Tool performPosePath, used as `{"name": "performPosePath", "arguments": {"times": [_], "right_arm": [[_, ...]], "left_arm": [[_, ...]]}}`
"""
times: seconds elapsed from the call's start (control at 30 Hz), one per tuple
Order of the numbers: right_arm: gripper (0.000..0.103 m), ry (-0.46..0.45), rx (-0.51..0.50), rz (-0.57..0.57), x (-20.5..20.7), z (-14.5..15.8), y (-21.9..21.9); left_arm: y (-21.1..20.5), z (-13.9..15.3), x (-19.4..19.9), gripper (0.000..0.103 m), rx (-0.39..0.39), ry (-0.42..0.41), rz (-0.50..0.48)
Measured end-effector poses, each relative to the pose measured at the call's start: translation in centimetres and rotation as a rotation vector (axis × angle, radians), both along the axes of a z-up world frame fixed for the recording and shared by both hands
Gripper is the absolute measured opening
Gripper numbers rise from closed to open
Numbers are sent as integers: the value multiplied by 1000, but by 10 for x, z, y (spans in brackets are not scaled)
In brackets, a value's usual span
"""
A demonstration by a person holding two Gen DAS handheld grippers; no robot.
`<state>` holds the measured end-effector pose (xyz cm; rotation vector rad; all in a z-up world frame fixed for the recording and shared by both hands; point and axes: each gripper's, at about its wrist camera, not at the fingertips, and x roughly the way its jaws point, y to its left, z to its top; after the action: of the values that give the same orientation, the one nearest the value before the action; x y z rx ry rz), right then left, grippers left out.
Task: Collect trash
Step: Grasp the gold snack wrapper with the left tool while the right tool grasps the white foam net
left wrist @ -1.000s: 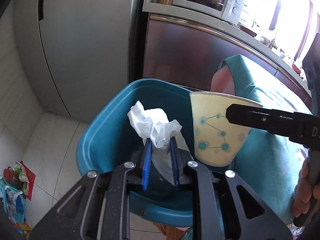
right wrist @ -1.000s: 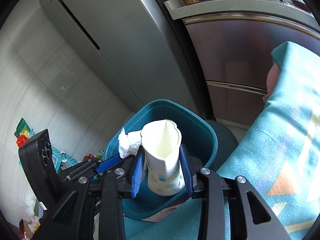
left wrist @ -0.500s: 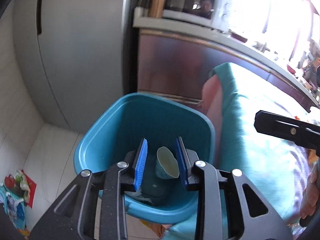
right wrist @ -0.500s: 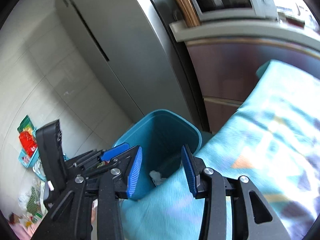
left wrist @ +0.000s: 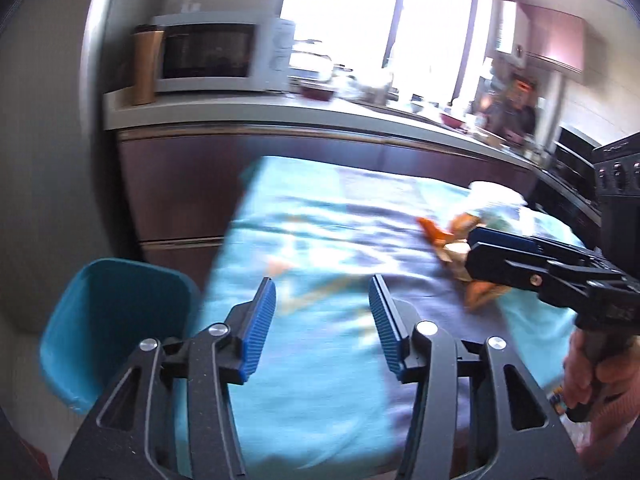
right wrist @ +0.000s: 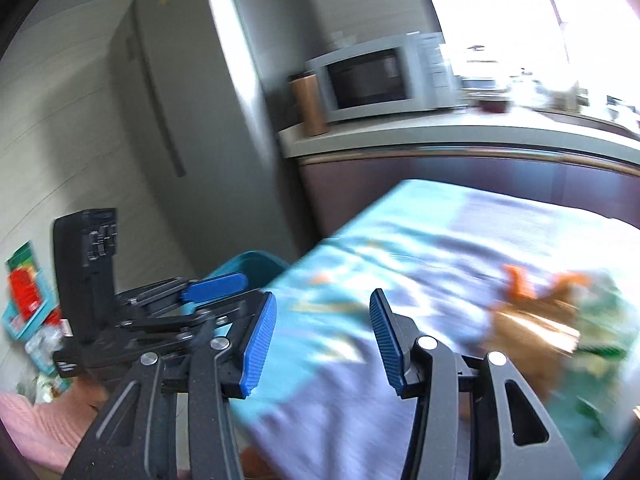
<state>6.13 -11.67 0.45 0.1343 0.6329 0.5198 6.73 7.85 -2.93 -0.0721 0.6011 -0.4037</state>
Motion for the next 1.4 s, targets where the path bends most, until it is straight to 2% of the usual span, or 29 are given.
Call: {"name": "performPosePath", "arguments": {"times": [0.27,0.5,0.63,0.73,0.83,0.9,0.97,1.0,1.07,1.17,1.23,1.33,1.4], "right_arm": [[47,14,37,-282,-26,-7,-101],[58,11,13,-457,-25,-17,-159],[62,43,1,-520,-16,-29,-183],[67,70,2,-543,-8,-37,-190],[69,80,3,-551,-3,-43,-193],[69,91,8,-548,1,-47,-194],[69,104,27,-539,4,-49,-195],[66,110,35,-538,5,-50,-196],[56,122,45,-536,6,-53,-198],[38,127,60,-536,4,-56,-203],[15,126,63,-532,3,-57,-204],[5,118,78,-526,0,-55,-206],[3,105,82,-524,-3,-53,-207]], "left_arm": [[-94,-12,0,57,6,62,-175],[-148,-26,19,67,16,130,-244],[-165,-34,29,68,18,162,-251],[-171,-37,36,72,18,179,-253],[-177,-41,41,73,14,202,-260],[-181,-43,43,71,10,211,-271],[-184,-45,46,60,5,231,-284],[-185,-47,48,57,2,244,-290],[-189,-51,51,35,2,267,-299],[-189,-55,52,17,-9,276,-310],[-187,-55,51,15,-21,279,-314],[-184,-54,50,12,-29,269,-311],[-181,-51,48,11,-28,258,-305]]}}
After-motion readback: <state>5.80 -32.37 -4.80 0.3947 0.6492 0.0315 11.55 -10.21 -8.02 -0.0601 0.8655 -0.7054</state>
